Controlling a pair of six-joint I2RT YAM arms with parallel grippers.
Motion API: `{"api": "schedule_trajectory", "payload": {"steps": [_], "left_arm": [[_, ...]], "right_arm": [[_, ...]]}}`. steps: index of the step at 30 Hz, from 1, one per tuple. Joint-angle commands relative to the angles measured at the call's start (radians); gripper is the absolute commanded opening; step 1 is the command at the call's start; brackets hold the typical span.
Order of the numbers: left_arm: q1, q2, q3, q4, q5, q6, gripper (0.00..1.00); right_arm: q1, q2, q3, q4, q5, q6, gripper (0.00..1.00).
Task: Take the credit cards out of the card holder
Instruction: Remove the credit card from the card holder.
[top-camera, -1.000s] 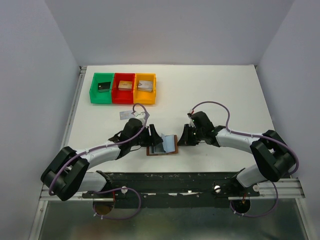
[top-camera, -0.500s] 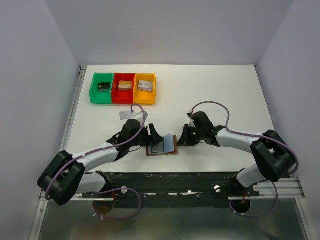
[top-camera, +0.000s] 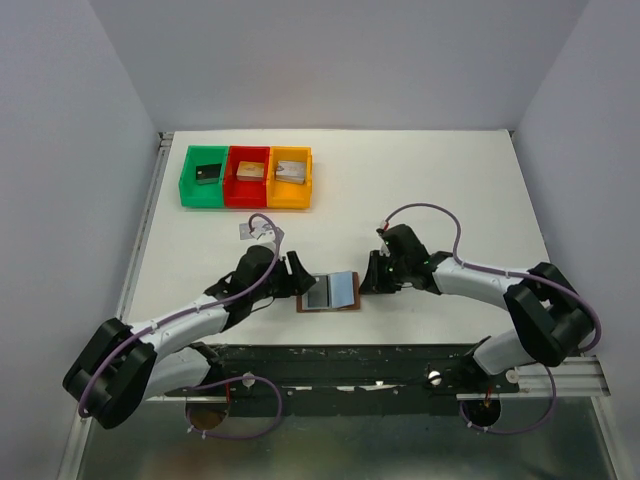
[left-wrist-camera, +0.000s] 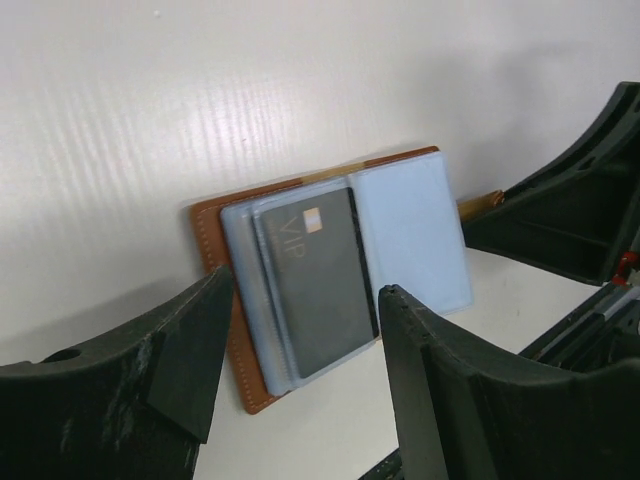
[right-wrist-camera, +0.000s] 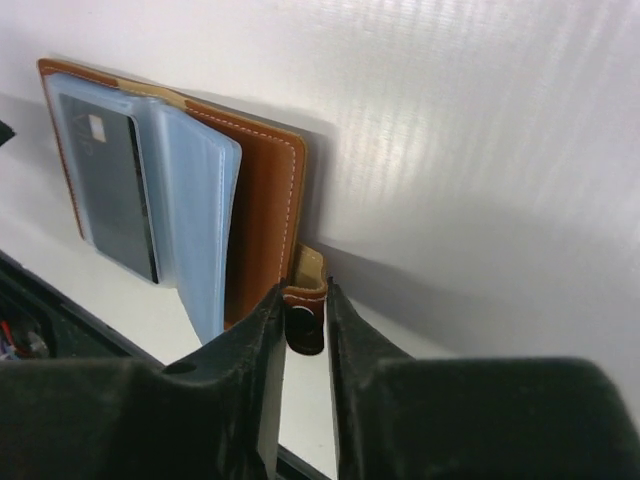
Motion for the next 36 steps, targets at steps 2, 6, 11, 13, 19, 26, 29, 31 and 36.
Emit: {"api": "schedule_trajectory", "payload": {"steps": [2, 6, 11, 13, 19, 26, 29, 31, 36], "left_arm": [[-0.005, -0.057, -0.027, -0.098, -0.135, -0.016, 0.71], [-0.002, -0.077, -0.021, -0.121, -0.160, -0.009, 0.70], [0.022, -0.109, 0.025, -0.142, -0.137, 0.024, 0.67], [0.030, -0.124, 0.028, -0.093, -0.103, 0.028, 0.64], [0.036, -0.046, 0.021, 0.092, 0.081, 0.008, 0.22], [0.036, 0.078, -0.002, 0.197, 0.138, -0.022, 0.00], [0.038, 0.106, -0.002, 0.193, 0.124, -0.016, 0.00], [0.036, 0.118, -0.002, 0.178, 0.112, -0.013, 0.00], [0.036, 0.120, -0.021, 0.135, 0.041, -0.022, 0.00]], "right_arm": [[0.001, -0.043, 0.035, -0.139, 0.142, -0.059, 0.42], [0.001, -0.080, 0.068, -0.211, 0.179, -0.083, 0.54], [0.003, -0.184, 0.135, -0.311, 0.227, -0.126, 0.55], [0.012, -0.259, 0.109, -0.244, 0.182, -0.131, 0.53], [0.040, -0.221, 0.069, 0.071, -0.187, -0.113, 0.44], [0.098, -0.032, 0.069, 0.248, -0.249, 0.008, 0.45], [0.103, 0.015, 0.075, 0.267, -0.238, 0.032, 0.45], [0.103, 0.041, 0.086, 0.273, -0.247, 0.030, 0.45], [0.103, 0.119, 0.120, 0.256, -0.255, 0.021, 0.45]]}}
